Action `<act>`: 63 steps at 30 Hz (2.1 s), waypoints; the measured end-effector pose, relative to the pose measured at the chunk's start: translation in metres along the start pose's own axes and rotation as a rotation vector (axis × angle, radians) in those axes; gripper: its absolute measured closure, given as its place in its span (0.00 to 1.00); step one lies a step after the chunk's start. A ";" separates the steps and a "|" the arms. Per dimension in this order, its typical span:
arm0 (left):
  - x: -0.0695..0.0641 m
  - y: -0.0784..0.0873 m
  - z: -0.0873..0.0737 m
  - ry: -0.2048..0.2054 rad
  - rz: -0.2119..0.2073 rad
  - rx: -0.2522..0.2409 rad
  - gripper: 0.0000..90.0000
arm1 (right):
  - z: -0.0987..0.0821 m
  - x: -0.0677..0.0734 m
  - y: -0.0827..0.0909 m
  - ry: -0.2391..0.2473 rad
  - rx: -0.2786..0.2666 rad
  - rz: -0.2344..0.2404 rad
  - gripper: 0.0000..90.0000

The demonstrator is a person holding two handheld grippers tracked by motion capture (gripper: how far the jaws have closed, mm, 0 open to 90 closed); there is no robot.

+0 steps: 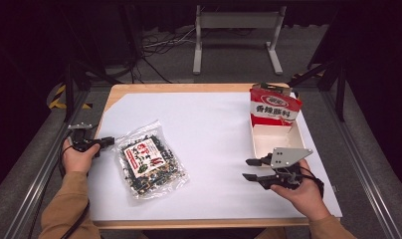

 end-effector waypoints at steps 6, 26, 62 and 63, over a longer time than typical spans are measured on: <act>-0.002 0.003 0.003 -0.003 -0.007 -0.022 1.00 | -0.001 0.000 0.000 -0.002 0.003 -0.001 0.59; -0.045 0.037 0.037 -0.120 -0.051 -0.141 1.00 | 0.000 0.000 -0.003 0.002 0.005 0.000 0.58; -0.186 0.158 0.076 -0.384 -0.322 -0.391 1.00 | 0.056 0.002 -0.046 -0.037 -0.056 0.065 0.53; -0.189 0.159 0.076 -0.390 -0.324 -0.392 1.00 | 0.058 0.003 -0.050 -0.036 -0.061 0.072 0.52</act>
Point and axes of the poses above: each handheld gripper's, and its own axes: y roughly backward along the jaws, z roughly out of its top, x roughly to its left, the point moved 10 cm from there along -y, roughly forward along the jaws, and after that the axes turned 1 degree about -x, right-handed, at the moved point
